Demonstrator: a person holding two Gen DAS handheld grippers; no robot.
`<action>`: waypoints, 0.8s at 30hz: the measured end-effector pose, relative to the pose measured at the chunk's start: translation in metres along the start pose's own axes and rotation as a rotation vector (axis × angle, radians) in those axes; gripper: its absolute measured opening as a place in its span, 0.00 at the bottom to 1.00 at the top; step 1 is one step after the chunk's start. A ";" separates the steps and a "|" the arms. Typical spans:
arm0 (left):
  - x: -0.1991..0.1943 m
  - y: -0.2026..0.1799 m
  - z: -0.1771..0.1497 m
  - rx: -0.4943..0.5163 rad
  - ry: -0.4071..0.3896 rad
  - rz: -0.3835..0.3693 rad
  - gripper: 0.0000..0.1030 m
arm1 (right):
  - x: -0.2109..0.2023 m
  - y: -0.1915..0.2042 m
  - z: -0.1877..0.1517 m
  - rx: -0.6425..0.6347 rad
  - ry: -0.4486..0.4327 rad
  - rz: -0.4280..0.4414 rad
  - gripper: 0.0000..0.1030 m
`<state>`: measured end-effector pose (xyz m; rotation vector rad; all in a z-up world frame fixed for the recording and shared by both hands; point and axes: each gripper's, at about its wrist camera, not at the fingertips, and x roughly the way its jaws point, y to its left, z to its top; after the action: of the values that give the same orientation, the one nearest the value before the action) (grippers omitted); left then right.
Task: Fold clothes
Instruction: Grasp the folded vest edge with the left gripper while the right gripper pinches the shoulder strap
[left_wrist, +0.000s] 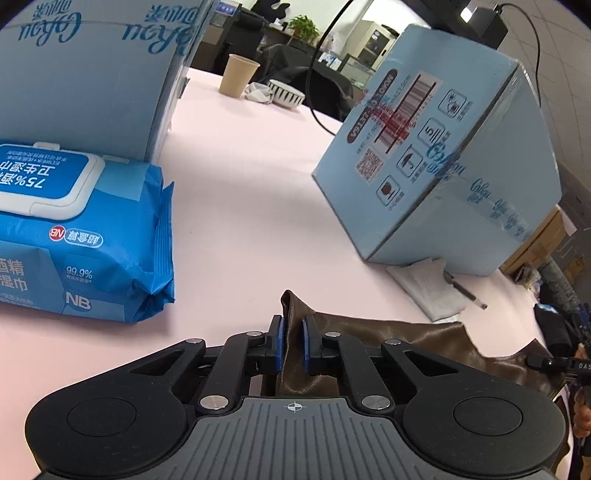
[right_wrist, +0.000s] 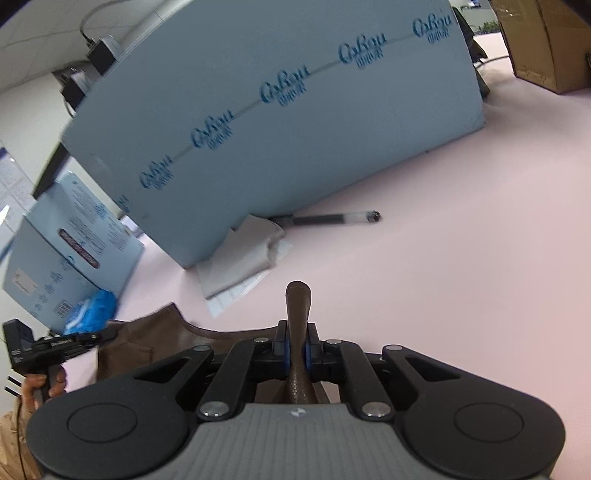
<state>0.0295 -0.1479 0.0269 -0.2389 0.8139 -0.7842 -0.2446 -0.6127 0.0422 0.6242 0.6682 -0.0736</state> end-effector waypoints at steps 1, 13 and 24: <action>-0.004 0.000 0.000 0.003 -0.015 -0.016 0.06 | -0.004 0.001 0.000 -0.004 -0.013 0.008 0.08; -0.064 -0.017 -0.011 0.095 -0.162 -0.242 0.05 | -0.059 0.020 -0.019 -0.102 -0.198 0.165 0.07; -0.115 -0.028 -0.070 0.198 -0.135 -0.377 0.05 | -0.117 0.024 -0.088 -0.231 -0.306 0.121 0.07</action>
<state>-0.0862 -0.0790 0.0570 -0.2690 0.5644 -1.1827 -0.3802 -0.5587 0.0709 0.4174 0.3353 0.0214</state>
